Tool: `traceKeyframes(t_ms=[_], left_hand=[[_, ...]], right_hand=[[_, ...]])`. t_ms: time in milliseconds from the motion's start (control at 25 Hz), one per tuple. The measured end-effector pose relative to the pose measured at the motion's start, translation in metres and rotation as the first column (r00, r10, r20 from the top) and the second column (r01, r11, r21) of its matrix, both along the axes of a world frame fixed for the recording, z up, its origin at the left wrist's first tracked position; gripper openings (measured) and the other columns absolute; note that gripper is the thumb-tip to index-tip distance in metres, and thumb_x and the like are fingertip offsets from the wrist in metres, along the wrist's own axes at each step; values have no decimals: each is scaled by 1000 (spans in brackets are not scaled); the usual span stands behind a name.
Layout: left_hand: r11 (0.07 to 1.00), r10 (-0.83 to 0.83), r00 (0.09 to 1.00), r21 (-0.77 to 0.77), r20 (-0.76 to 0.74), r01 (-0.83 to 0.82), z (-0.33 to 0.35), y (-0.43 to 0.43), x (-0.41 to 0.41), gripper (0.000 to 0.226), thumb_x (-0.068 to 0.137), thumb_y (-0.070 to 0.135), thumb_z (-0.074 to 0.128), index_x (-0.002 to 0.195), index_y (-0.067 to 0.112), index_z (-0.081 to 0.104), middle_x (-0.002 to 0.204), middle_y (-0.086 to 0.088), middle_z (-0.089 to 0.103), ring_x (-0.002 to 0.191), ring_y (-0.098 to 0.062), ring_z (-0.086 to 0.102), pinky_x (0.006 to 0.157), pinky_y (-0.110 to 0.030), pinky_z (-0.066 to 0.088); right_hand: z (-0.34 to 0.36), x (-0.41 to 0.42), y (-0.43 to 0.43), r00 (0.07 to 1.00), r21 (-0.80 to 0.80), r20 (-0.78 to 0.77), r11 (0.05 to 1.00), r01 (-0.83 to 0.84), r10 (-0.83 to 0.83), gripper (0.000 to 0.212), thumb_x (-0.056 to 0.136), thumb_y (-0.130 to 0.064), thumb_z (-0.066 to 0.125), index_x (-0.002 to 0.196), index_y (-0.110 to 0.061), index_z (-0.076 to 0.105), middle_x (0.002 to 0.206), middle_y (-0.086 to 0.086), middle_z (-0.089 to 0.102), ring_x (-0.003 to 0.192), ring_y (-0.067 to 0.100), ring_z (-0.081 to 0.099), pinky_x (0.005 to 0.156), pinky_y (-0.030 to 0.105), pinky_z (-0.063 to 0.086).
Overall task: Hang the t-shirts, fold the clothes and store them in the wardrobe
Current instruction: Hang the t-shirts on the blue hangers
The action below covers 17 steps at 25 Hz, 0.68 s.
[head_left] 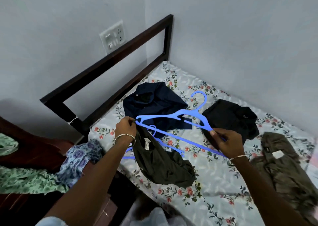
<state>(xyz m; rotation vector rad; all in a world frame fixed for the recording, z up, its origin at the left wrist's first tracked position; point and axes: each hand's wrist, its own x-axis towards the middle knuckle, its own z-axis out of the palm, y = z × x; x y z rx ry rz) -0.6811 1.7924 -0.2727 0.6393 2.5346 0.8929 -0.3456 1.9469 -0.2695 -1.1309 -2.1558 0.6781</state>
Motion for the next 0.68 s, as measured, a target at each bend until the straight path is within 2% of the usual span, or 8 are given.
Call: traceKeyframes(t_ms=[80,200,320,400,520,680], left_hand=[[999,-24,1000,23,-9,24,12,8,6,15,94,12,58,103,13,70,99,-13,72,95,-35,66,73,-36,47],[995,-65,997,72,-40,68,29,20,16,14,96,12,56,103,12,68,99,-12,71,91,-34,64,68,-32,39],[989,-86,993,115,-77,95,44,30,21,14,96,11,54,98,11,68,96,-13,70,87,-35,63,66,-34,39],[973,-166,978,142,-128,183,55,36,27,14,95,10,55,96,11,69,96,-13,68,86,-35,63,67,-36,44],[926,-326,916,116,-236,359,77,46,52,12,93,10,57,94,12,69,101,-12,59,83,-34,60,66,-35,41],[862,-405,866,194,-293,469,111,61,89,13,93,7,55,96,6,68,109,-13,55,90,-37,60,70,-37,40]], right_hand=[[24,10,-1,999,42,21,999,29,-30,32,89,-36,70,97,-7,80,80,8,77,72,5,67,64,-1,39],[53,23,-1,996,145,44,987,74,-81,24,87,-28,72,99,-9,80,88,7,78,80,15,71,69,0,40],[71,34,-9,990,168,97,982,82,-100,19,86,-21,78,101,-9,80,94,6,78,87,22,74,73,16,49],[76,38,-20,985,172,127,980,95,-118,21,86,-24,78,104,-12,80,95,4,78,89,23,74,72,25,53],[85,31,-37,980,239,116,962,131,-162,23,89,-29,74,103,-13,80,90,5,78,82,27,74,67,27,53],[96,12,-56,978,307,84,939,156,-190,33,86,-39,62,103,-16,80,84,6,77,75,31,72,61,39,58]])
